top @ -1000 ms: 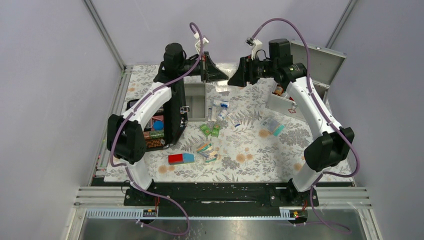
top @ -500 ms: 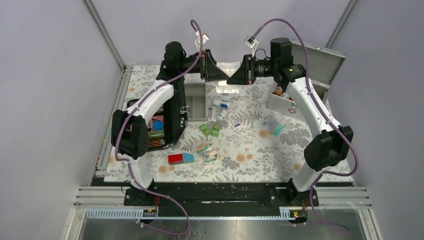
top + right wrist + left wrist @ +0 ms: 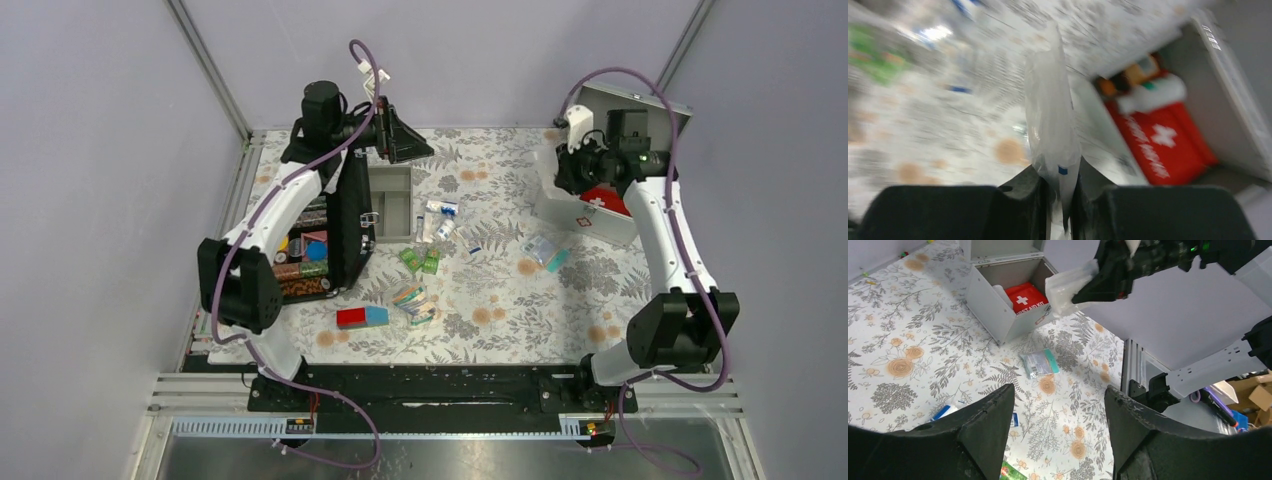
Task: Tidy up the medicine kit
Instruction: Place the medical item at the medicine box.
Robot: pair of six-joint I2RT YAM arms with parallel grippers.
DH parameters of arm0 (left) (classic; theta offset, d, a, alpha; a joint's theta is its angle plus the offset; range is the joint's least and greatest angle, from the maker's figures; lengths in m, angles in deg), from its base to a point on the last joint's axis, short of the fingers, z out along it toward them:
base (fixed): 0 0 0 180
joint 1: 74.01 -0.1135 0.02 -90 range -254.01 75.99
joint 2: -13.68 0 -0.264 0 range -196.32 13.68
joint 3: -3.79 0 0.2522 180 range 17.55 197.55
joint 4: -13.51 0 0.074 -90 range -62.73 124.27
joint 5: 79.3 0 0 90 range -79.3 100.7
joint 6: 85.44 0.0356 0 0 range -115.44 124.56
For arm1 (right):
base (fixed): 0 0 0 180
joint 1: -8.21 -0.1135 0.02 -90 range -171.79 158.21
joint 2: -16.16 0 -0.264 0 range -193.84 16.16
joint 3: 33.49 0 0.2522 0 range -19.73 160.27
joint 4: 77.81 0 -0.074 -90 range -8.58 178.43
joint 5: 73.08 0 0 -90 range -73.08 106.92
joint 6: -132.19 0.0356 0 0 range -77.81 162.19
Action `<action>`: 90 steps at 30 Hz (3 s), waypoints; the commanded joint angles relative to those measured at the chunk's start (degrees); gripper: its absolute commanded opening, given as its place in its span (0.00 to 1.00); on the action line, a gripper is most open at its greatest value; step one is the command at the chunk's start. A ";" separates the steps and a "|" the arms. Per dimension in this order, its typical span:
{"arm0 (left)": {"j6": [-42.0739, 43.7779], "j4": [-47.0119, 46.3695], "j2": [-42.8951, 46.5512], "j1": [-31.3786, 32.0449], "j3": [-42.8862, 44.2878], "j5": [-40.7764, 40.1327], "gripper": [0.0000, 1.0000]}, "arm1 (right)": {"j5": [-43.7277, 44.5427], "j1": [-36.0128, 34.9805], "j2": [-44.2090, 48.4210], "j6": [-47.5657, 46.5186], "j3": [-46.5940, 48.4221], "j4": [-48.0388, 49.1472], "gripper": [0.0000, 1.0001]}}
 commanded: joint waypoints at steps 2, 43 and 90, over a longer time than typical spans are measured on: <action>6.61 4.89 6.16 0.53 -1.98 -4.57 0.66 | 26.85 4.73 0.12 -24.55 -6.75 9.84 0.16; 17.23 14.56 11.87 -2.22 -5.14 -7.30 0.66 | 41.84 7.26 -23.61 -47.32 -3.51 20.20 0.43; 11.03 7.69 10.92 -2.26 -8.03 -6.39 0.66 | 36.52 7.30 -19.05 -37.84 2.31 1.42 0.49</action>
